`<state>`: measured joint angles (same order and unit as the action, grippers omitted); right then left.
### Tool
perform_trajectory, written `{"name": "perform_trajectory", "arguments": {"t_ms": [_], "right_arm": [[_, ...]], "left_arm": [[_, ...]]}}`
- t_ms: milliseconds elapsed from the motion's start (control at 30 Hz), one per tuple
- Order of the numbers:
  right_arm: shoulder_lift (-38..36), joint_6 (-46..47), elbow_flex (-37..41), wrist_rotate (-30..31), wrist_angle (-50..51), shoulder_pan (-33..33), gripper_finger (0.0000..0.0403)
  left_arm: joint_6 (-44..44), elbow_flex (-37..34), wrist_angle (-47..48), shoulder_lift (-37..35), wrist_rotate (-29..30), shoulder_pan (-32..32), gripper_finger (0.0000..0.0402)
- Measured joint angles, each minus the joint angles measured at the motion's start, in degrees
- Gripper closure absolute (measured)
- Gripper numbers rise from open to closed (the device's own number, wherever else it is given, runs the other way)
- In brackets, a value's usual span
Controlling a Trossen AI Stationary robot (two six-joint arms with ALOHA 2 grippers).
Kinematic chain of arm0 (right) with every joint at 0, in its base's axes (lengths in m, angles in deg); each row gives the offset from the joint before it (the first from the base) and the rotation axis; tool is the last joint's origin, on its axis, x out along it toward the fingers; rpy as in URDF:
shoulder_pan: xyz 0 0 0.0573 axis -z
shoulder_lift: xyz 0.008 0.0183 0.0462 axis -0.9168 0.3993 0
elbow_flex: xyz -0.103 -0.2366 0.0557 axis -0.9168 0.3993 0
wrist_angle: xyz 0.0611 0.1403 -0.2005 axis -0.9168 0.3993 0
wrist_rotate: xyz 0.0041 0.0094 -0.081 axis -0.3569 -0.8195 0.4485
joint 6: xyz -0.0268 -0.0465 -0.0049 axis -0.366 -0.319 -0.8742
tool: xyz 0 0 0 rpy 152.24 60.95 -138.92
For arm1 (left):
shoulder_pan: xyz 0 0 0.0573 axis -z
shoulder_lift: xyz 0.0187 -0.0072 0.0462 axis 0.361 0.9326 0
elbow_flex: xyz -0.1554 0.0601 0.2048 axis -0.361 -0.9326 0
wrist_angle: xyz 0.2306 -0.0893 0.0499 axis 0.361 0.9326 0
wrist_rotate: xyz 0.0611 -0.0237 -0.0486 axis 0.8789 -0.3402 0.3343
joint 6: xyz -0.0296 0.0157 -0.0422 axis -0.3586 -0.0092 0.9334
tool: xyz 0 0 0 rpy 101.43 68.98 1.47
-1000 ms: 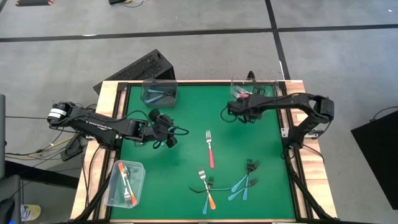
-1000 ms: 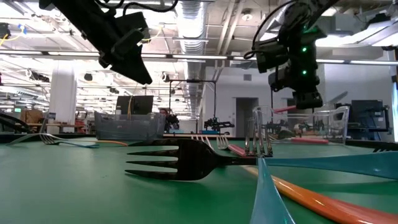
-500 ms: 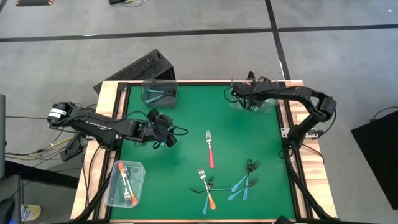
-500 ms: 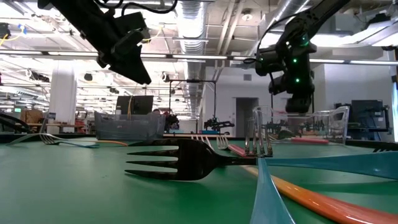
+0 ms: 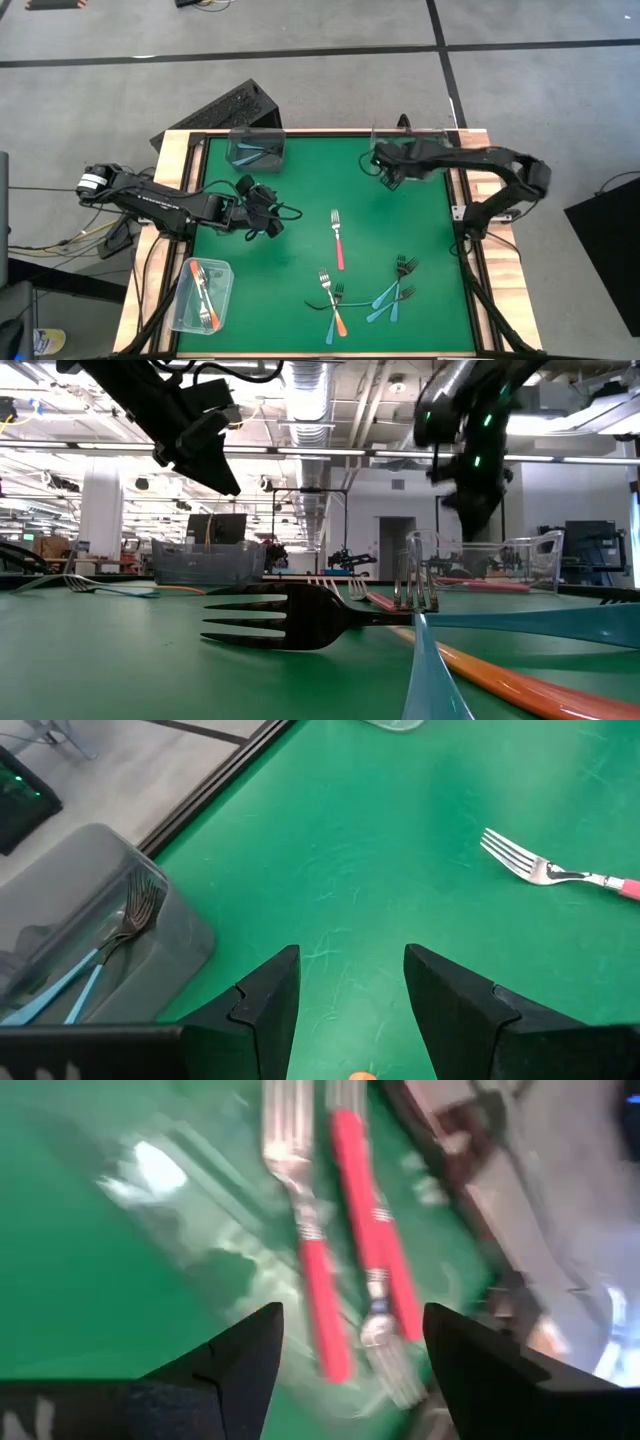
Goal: Sort silverware by color (type)
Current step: Put the blue fork into the black bin
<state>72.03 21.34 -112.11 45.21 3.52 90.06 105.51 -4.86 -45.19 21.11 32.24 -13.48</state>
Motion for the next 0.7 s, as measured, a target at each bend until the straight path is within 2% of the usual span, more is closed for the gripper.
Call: {"name": "perform_trajectory", "arguments": {"t_ms": [100,300,400,533,700], "right_arm": [[-5.80,6.29,1.07,-2.49,-0.80,-6.50,0.0134],[-17.20,21.15,9.22,-7.87,-8.51,-21.44,0.0134],[-20.11,28.99,12.85,-10.73,-10.75,-30.32,0.0134],[-20.59,42.46,14.60,-9.83,-10.37,-41.83,0.0133],[-16.47,56.04,14.59,-10.18,-10.54,-53.14,0.0133]], "left_arm": [[0.50,0.00,0.01,0.01,0.76,0.73,0.0233],[2.79,-0.01,-0.58,0.02,7.45,5.98,0.0233],[2.11,-2.14,-7.65,0.02,8.13,7.88,0.0233],[-3.25,-7.41,-23.18,0.04,3.59,8.53,0.0233],[-8.21,-13.40,-39.29,0.04,-4.67,7.34,0.0233]]}}
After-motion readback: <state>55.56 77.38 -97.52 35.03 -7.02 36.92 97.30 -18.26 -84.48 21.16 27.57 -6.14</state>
